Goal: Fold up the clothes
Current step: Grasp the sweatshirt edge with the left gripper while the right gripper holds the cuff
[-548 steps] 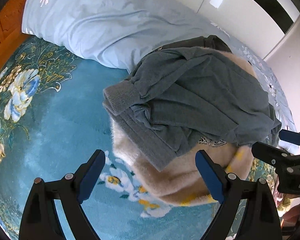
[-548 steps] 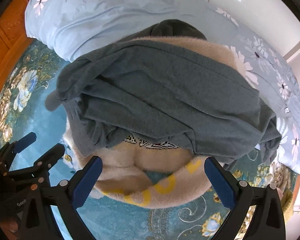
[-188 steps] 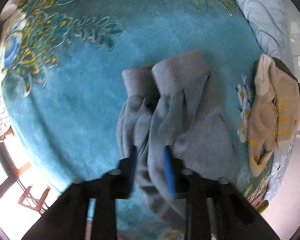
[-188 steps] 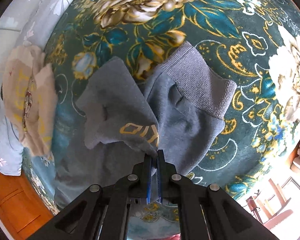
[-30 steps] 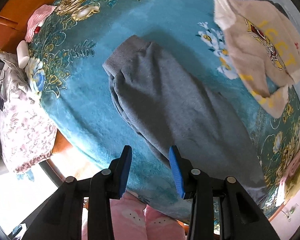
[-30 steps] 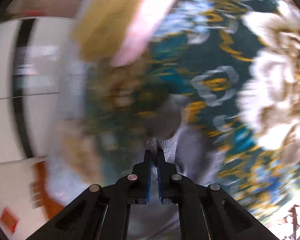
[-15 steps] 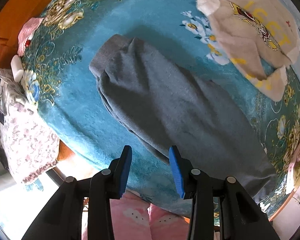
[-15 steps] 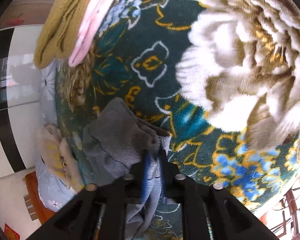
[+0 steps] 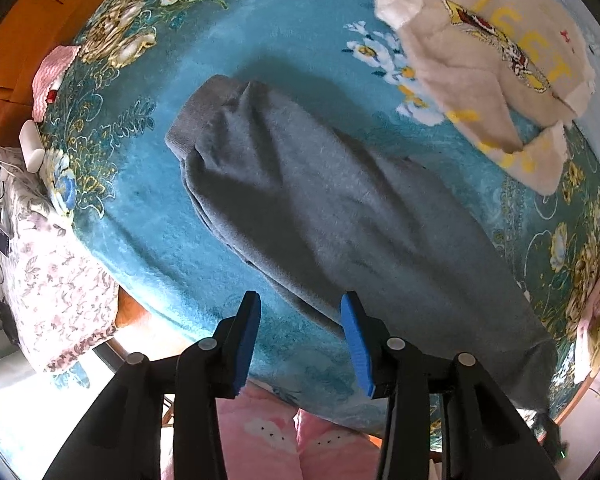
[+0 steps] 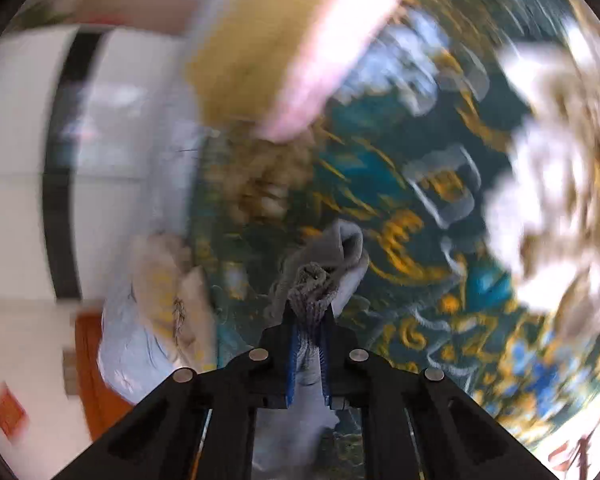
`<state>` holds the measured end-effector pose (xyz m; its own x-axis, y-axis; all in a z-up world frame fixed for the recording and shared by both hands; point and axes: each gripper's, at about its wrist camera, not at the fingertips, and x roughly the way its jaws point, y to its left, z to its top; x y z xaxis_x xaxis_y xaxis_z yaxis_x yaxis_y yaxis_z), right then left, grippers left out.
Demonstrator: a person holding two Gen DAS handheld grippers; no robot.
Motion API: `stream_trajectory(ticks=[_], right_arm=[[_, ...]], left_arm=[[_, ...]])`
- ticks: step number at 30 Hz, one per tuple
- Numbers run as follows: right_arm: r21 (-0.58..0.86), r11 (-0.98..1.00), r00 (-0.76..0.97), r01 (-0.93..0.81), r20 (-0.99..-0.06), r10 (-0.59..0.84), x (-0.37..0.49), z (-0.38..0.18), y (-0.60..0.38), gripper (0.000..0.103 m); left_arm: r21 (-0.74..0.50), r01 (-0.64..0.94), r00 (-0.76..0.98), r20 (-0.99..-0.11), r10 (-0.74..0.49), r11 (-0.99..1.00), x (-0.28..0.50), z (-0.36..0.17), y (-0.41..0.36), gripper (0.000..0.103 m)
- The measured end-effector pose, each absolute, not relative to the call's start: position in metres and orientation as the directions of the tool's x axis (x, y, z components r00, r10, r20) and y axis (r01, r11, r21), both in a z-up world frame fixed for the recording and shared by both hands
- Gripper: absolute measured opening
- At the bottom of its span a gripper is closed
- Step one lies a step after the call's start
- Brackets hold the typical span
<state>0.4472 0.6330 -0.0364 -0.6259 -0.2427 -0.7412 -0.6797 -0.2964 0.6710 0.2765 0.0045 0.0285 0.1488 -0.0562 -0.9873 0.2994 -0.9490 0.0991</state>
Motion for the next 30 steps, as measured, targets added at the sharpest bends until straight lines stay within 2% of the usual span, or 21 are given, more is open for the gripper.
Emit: stream_trajectory(ticks=[3,6,10,18,22,30], right_arm=[[0.513,-0.226,-0.456,-0.828,-0.850,-0.262,0.464,-0.087,0.644,0.010],[0.455,-0.191,-0.401,-0.870,-0.877,-0.266,0.467,-0.103,0.640,0.010],[0.417,-0.273,-0.352,-0.867,-0.900,-0.255,0.450,-0.092,0.636,0.010],[0.391,-0.267,-0.334,-0.881,-0.913,-0.233,0.445,-0.071,0.634,0.010],[0.367,-0.246,-0.319,-0.897,-0.923,-0.215,0.451,-0.060,0.631,0.010],[0.304,-0.251,-0.271,-0.919,-0.949,-0.159,0.447,-0.038,0.619,0.010]], left_arm=[[0.098,0.306,0.143,-0.988,-0.057,-0.947,0.277,0.030,0.003,0.043],[0.082,0.357,0.119,-0.992,-0.042,-0.931,0.279,0.029,-0.018,0.043],[0.057,0.426,0.085,-0.996,-0.023,-0.903,0.281,0.028,-0.047,0.043],[0.001,0.556,0.013,-1.000,0.007,-0.832,0.287,0.026,-0.105,0.043],[-0.032,0.617,0.004,-0.999,0.044,-0.786,0.283,-0.002,-0.141,0.043],[-0.101,0.607,0.020,-0.990,0.142,-0.788,0.258,-0.068,-0.167,0.043]])
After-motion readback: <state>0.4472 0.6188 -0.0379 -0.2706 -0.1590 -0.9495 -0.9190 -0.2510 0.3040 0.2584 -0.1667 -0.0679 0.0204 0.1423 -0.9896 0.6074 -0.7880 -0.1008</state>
